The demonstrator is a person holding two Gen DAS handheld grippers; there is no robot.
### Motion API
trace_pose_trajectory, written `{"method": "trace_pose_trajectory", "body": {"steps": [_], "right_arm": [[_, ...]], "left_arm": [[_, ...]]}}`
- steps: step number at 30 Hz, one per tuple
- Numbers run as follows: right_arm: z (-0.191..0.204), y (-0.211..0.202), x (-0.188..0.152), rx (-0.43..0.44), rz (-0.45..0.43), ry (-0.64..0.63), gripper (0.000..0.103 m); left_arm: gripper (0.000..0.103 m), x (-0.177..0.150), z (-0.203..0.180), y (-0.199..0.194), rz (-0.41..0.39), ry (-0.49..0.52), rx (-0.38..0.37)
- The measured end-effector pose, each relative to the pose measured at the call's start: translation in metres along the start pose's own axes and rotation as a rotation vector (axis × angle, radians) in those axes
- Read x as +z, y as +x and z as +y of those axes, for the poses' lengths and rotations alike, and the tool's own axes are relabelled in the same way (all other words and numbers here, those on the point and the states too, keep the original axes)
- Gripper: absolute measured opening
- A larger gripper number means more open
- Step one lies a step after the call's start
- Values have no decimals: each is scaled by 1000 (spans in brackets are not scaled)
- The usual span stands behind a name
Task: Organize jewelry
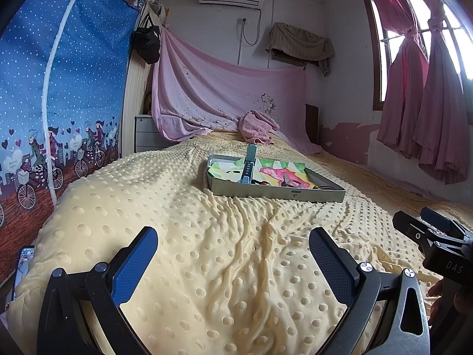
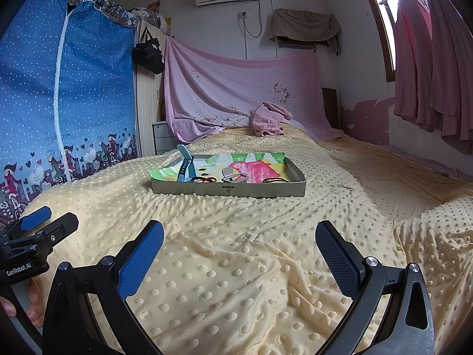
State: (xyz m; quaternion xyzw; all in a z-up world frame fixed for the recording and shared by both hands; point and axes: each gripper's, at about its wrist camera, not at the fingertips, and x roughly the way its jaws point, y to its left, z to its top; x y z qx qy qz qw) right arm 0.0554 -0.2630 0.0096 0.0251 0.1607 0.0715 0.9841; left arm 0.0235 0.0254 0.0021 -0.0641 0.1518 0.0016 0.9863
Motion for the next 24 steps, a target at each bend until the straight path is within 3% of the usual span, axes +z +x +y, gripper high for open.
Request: {"method": "trace_pose_trajectory", "body": {"steps": [24], "right_arm": [[-10, 12, -2, -7, 31, 22, 101]], "left_arm": [[103, -2, -4, 15, 60, 35, 11]]}}
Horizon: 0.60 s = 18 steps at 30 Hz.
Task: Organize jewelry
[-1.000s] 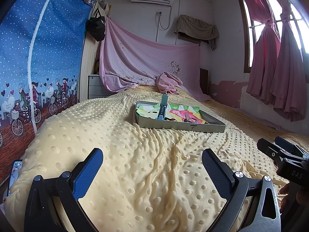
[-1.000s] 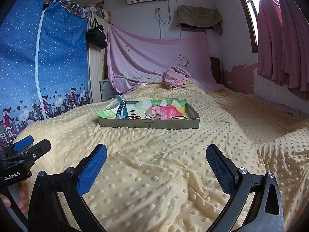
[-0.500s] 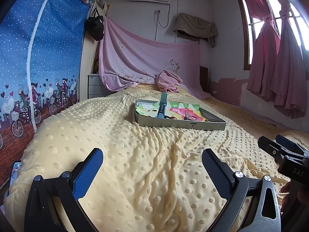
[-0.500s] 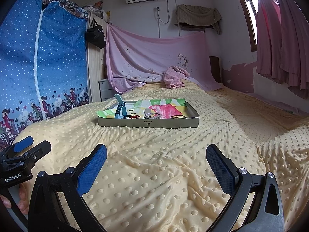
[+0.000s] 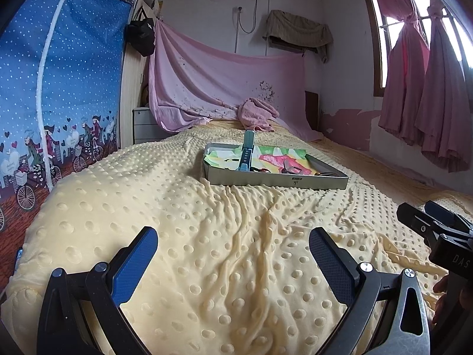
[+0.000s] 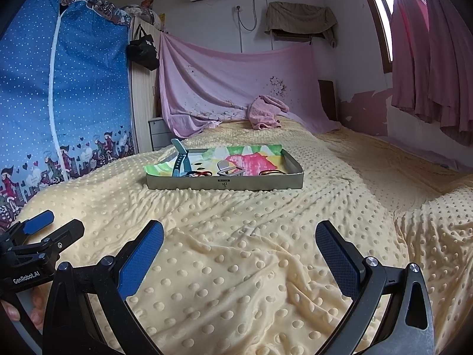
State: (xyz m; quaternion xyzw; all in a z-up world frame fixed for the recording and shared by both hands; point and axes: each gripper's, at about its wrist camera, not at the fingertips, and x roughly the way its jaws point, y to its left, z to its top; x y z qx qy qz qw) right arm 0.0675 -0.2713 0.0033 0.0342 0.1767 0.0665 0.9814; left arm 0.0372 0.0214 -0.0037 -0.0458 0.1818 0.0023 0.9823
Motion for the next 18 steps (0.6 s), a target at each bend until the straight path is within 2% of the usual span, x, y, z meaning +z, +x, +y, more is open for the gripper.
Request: {"method": "trace_pose_trajectory", "body": {"steps": [18], "right_arm": [[-1, 3, -1, -2, 7, 7, 101]], "left_arm": [[103, 0, 0, 2, 6, 3, 3]]}}
